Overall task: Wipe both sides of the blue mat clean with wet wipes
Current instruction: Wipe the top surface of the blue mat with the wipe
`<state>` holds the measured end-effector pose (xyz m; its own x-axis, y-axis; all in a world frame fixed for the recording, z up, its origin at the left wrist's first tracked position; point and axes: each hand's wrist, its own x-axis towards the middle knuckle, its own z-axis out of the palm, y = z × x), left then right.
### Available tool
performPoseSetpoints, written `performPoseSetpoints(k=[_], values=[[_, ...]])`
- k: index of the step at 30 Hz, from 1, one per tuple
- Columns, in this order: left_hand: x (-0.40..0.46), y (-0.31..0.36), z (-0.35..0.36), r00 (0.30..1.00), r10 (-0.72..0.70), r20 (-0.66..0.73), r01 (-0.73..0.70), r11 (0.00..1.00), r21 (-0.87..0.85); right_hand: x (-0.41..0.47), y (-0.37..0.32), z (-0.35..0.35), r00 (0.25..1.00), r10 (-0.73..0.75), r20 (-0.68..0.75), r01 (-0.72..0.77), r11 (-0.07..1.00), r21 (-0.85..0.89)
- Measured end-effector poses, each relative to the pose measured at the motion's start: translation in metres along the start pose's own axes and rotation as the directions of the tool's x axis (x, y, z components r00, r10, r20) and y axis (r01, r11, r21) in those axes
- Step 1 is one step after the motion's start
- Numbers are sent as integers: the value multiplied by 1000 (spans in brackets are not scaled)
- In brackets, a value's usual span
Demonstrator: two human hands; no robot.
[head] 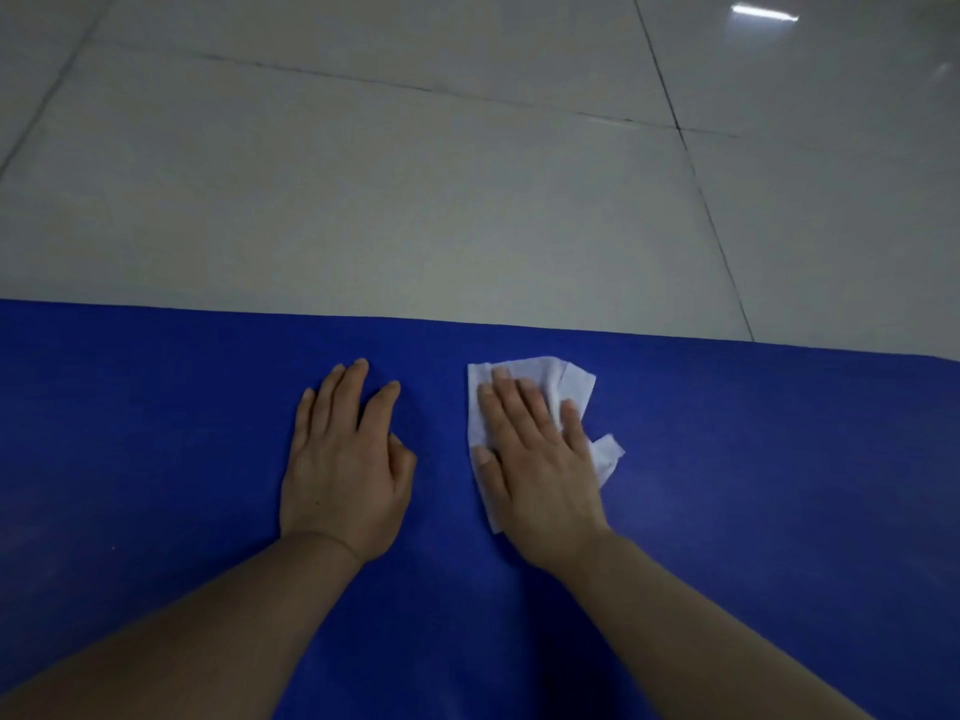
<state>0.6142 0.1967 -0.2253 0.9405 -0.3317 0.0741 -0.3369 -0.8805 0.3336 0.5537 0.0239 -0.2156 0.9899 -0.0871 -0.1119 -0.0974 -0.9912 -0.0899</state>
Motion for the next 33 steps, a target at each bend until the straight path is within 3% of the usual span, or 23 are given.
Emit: performPoseSetpoints(k=[2, 5, 7, 9, 11, 13, 19, 24, 33], values=[[1, -1, 0, 1000, 7, 3, -7, 1000, 0, -2, 24, -2, 998, 56, -13, -56, 998, 0], [1, -1, 1, 1000, 11, 0, -11, 1000, 2, -3, 63, -5, 956, 293, 17, -293, 956, 10], [0, 0, 1, 1000, 10, 0, -10, 1000, 2, -2, 55, -8, 938, 347, 1, -347, 938, -14], [0, 0, 1, 1000, 12, 0, -12, 1000, -1, -7, 24, -7, 973, 226, -36, -228, 973, -37], [0, 1, -1, 1000, 8, -7, -8, 1000, -12, -15, -3, 1, 998, 14, -63, -15, 1000, -25], [0, 1, -1, 1000, 3, -6, -3, 1000, -25, -19, -6, 3, 996, -83, -19, 83, 996, -13], [1, 0, 1, 1000, 14, -14, -14, 999, -33, -6, 31, -2, 959, 282, -18, -282, 959, 36], [1, 1, 0, 1000, 6, -12, -6, 999, -39, -32, -14, 6, 1000, -27, -9, 27, 1000, -6], [1, 0, 0, 1000, 21, -19, -22, 999, -44, -36, 1, 8, 1000, -7, -18, 7, 1000, -14]])
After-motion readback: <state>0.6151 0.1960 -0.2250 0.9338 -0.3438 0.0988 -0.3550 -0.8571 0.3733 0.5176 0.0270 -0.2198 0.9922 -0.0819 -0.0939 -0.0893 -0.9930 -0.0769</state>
